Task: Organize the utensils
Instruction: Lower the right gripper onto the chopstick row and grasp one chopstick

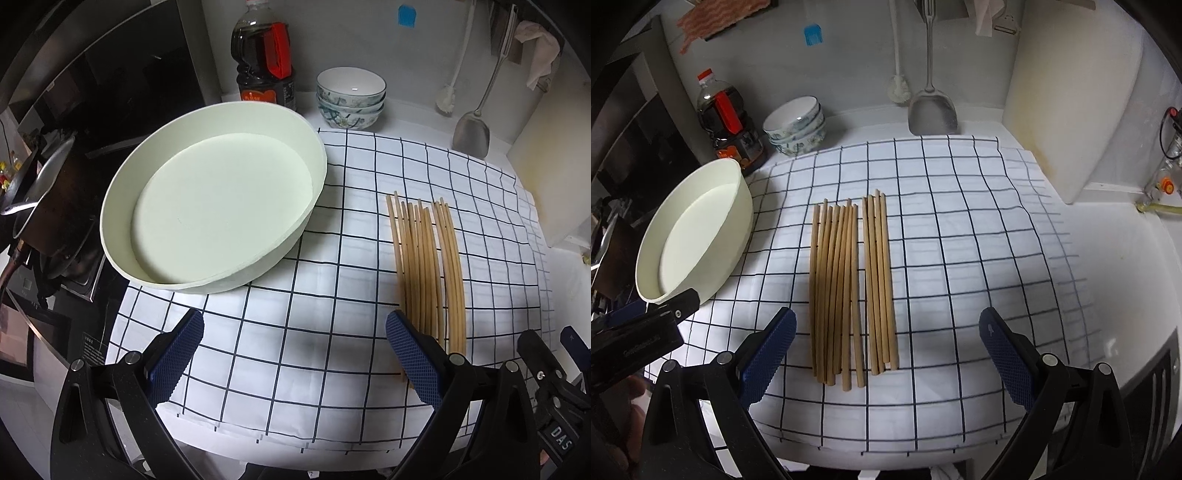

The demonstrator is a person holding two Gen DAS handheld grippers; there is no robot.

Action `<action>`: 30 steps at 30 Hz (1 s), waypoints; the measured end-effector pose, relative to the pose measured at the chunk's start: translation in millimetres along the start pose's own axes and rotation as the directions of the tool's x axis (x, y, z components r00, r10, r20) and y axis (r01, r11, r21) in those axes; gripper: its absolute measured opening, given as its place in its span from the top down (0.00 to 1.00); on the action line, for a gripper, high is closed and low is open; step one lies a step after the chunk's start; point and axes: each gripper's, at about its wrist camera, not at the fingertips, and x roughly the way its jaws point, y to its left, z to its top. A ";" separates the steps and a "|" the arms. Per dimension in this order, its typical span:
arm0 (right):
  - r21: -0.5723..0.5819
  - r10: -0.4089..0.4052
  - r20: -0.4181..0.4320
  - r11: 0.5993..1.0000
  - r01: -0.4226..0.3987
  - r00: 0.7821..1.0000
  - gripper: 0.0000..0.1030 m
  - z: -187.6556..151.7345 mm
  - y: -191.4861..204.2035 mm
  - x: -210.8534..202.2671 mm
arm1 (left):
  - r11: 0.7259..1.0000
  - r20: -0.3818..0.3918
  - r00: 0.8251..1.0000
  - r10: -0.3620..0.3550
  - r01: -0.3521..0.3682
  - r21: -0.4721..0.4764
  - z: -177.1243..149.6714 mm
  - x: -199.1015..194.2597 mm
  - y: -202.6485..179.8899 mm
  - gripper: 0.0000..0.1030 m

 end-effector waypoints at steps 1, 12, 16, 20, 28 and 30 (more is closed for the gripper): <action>-0.016 0.000 0.015 1.000 0.000 1.000 0.08 -1.3 -1.4 1.5 | 1.000 0.007 1.000 0.001 0.000 -0.007 -2.0 2.0 -0.4 0.06; -0.065 0.047 -0.022 0.997 -0.049 0.999 0.08 -2.7 -26.9 48.8 | 0.994 0.056 0.998 0.006 -0.012 0.105 -11.0 40.9 -44.8 0.06; -0.063 0.018 -0.014 0.998 -0.019 1.000 0.08 -0.7 -34.3 68.1 | 0.995 0.042 0.999 -0.020 0.016 0.102 -11.6 59.2 -55.1 0.06; -0.053 0.006 -0.014 0.999 -0.007 1.000 0.08 3.5 -42.4 87.9 | 0.996 0.052 0.998 -0.028 0.024 0.081 -10.4 73.1 -59.6 0.06; -0.066 -0.022 -0.072 0.998 0.018 0.997 0.08 9.6 -44.1 121.4 | 0.998 0.007 0.999 -0.040 0.040 0.041 -7.1 102.9 -64.9 0.06; -0.077 -0.029 -0.071 0.997 0.023 0.997 0.08 9.8 -42.0 125.5 | 0.999 0.018 0.999 -0.029 0.028 0.038 -5.3 105.2 -66.3 0.06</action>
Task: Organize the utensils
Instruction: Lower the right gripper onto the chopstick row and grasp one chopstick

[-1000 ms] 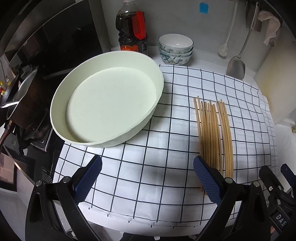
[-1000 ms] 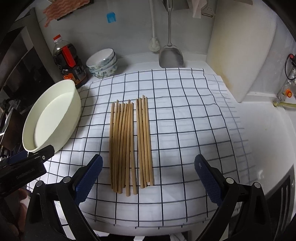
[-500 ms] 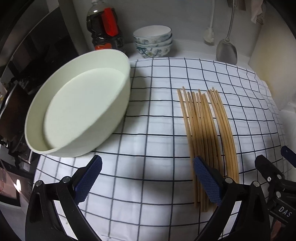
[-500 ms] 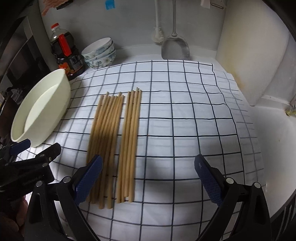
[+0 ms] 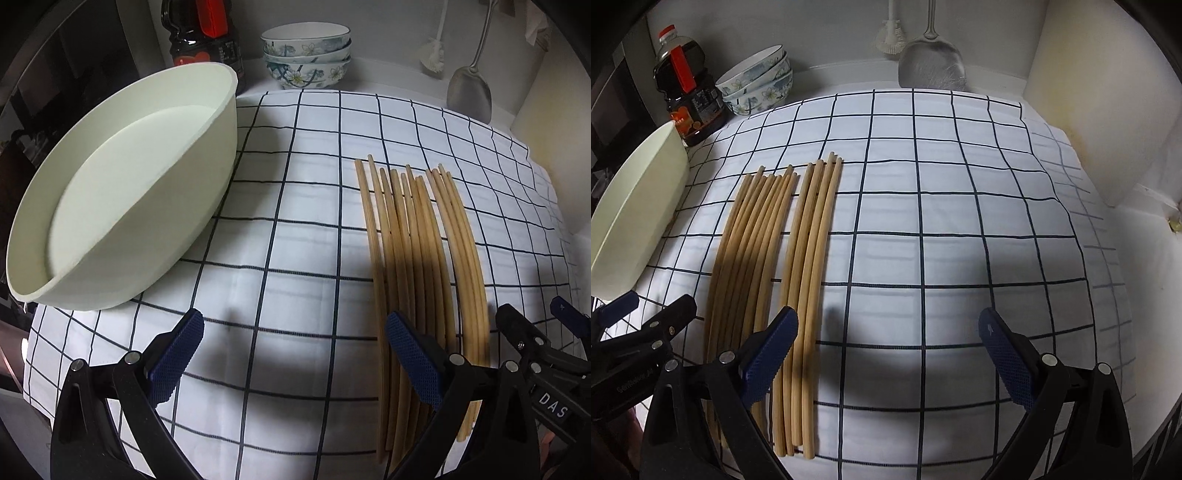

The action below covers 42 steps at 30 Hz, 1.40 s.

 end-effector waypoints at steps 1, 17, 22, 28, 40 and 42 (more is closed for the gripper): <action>-0.003 -0.006 -0.001 1.000 0.006 1.000 0.08 0.8 0.1 2.0 | 1.000 0.000 1.000 0.003 -0.003 -0.002 1.0 1.4 -0.4 0.06; -0.068 -0.051 0.003 0.996 0.051 0.999 0.08 -3.9 6.0 10.8 | 1.000 0.000 1.000 0.023 -0.023 0.007 2.9 11.6 -4.5 0.05; -0.068 -0.046 0.006 0.997 0.046 0.999 0.08 -4.9 3.5 10.7 | 1.000 -0.008 1.000 0.018 -0.018 0.005 2.3 11.0 -3.1 0.05; -0.074 -0.054 -0.003 0.996 0.053 0.999 0.09 -5.1 5.0 14.2 | 1.000 -0.013 1.000 0.024 -0.023 0.021 0.9 12.5 -9.9 0.05; -0.105 -0.048 0.040 0.993 0.052 0.998 0.19 -2.1 9.7 15.1 | 0.999 0.006 0.999 0.039 -0.039 -0.014 6.5 19.1 -8.0 0.13; -0.112 -0.025 0.044 0.993 0.030 0.999 0.27 -0.2 11.9 15.1 | 1.000 0.014 1.000 0.014 -0.014 -0.020 6.8 16.3 -9.7 0.31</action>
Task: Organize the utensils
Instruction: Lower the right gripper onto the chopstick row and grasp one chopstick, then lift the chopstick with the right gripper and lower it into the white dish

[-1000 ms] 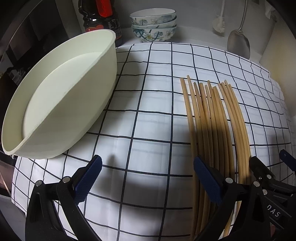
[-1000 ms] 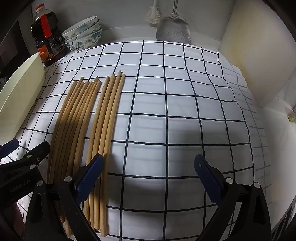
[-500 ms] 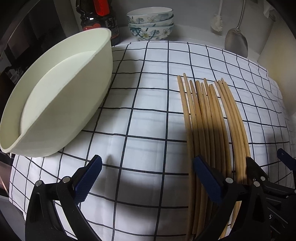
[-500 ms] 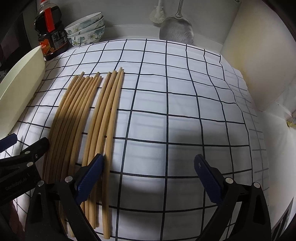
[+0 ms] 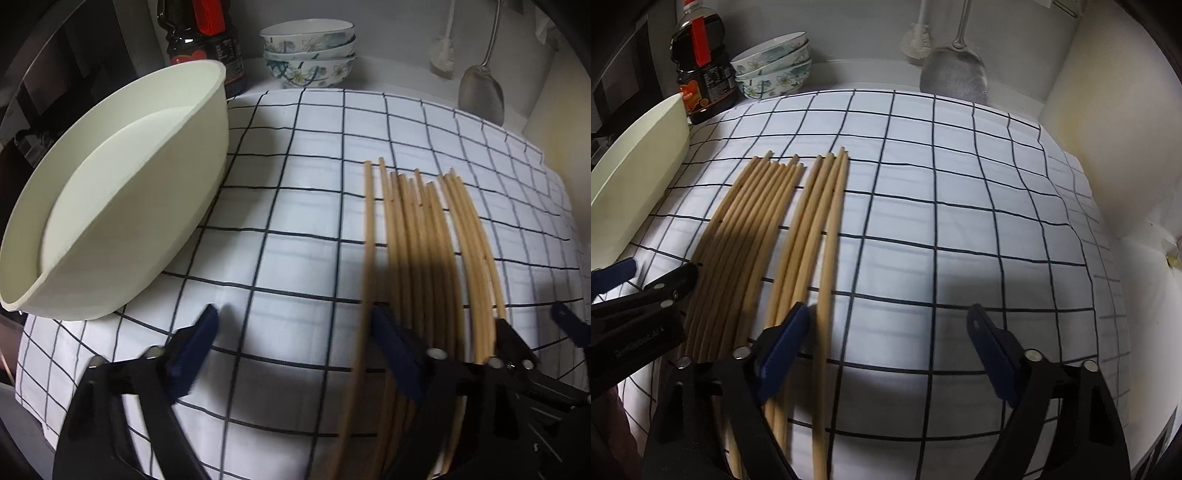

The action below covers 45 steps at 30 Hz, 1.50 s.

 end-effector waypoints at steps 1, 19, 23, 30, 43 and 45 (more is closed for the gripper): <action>-0.001 0.010 0.002 1.000 -0.010 1.000 0.33 0.6 0.4 0.0 | 1.000 0.001 1.000 -0.002 0.002 0.002 0.1 -1.0 -1.4 0.33; 0.010 0.112 0.009 0.994 -0.112 0.994 0.94 -0.5 3.6 -5.0 | 0.994 -0.018 0.995 -0.102 0.103 0.040 -2.0 -7.3 -8.6 0.93; 0.039 0.128 0.017 0.991 -0.129 0.992 0.94 -0.2 -1.3 -12.2 | 0.991 -0.021 0.992 -0.126 0.126 0.048 -2.4 -14.6 -8.0 0.93; 0.066 0.136 0.054 0.988 -0.139 0.989 0.94 10.7 -6.2 -39.4 | 0.983 0.015 0.985 -0.173 0.172 0.061 8.8 -46.2 -4.5 0.93; -0.027 0.234 0.176 0.972 -0.233 0.956 0.94 63.0 64.3 -107.4 | 0.987 0.174 0.972 -0.155 0.160 -0.016 57.5 -130.9 84.8 0.93; -0.067 0.264 0.184 0.964 -0.256 0.947 0.94 76.9 88.6 -112.2 | 0.991 0.187 0.976 -0.115 0.126 -0.046 62.6 -135.8 109.2 0.93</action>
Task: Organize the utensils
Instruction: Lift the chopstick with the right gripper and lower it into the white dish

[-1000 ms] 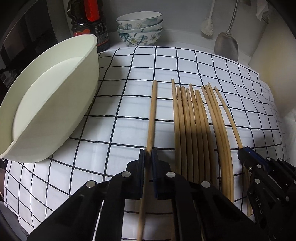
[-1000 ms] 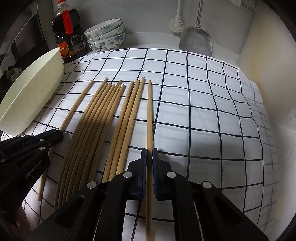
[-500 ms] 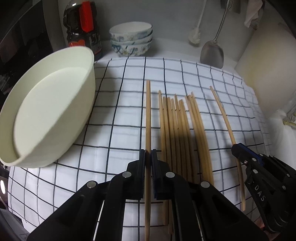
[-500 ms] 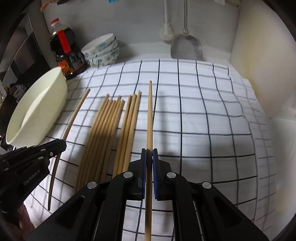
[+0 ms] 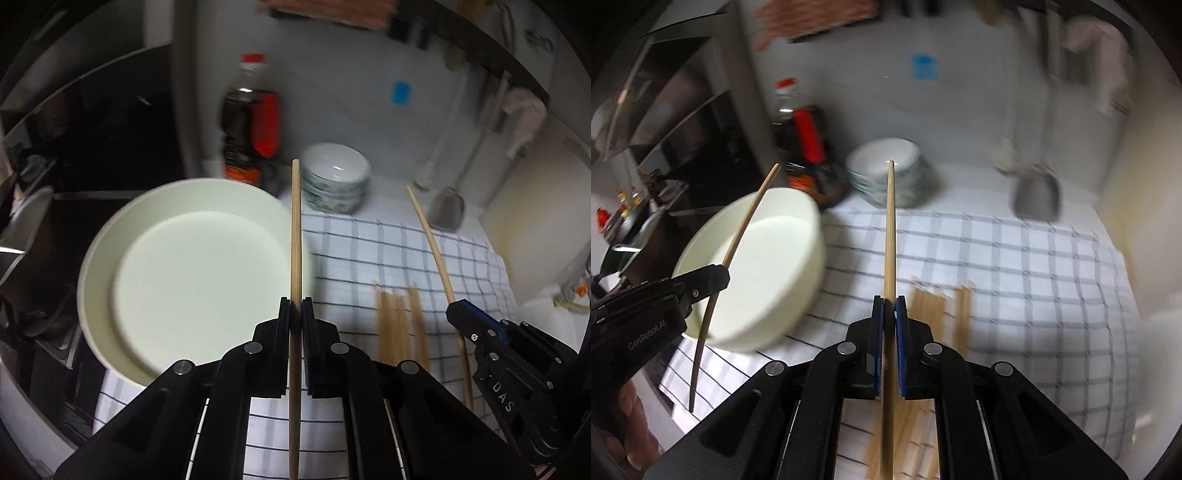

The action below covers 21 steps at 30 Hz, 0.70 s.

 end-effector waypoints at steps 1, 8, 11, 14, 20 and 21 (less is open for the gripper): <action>-0.013 0.013 0.002 1.000 -0.013 1.000 0.94 5.4 8.8 2.2 | 1.000 0.006 1.000 0.024 -0.024 -0.017 4.7 -3.6 14.7 0.93; -0.093 0.109 -0.008 0.990 -0.110 0.994 0.94 48.2 82.7 30.7 | 0.986 0.013 0.991 0.135 -0.133 -0.104 29.5 -8.4 96.8 0.93; -0.109 0.139 -0.025 0.984 -0.141 0.990 0.94 59.6 108.8 50.5 | 0.981 0.011 0.986 0.164 -0.162 -0.104 35.3 3.2 119.0 0.93; -0.113 0.154 -0.066 0.981 -0.160 0.986 0.94 64.5 129.0 78.4 | 0.980 -0.014 0.985 0.172 -0.172 -0.100 36.5 23.5 132.2 0.93; -0.084 0.147 -0.140 0.984 -0.159 0.979 0.94 59.2 150.0 120.6 | 0.983 -0.075 0.985 0.154 -0.161 -0.088 29.3 60.6 149.0 0.93; -0.079 0.143 -0.147 0.985 -0.156 0.979 0.94 58.3 151.1 124.6 | 0.984 -0.088 0.985 0.151 -0.159 -0.085 27.6 67.0 151.3 0.93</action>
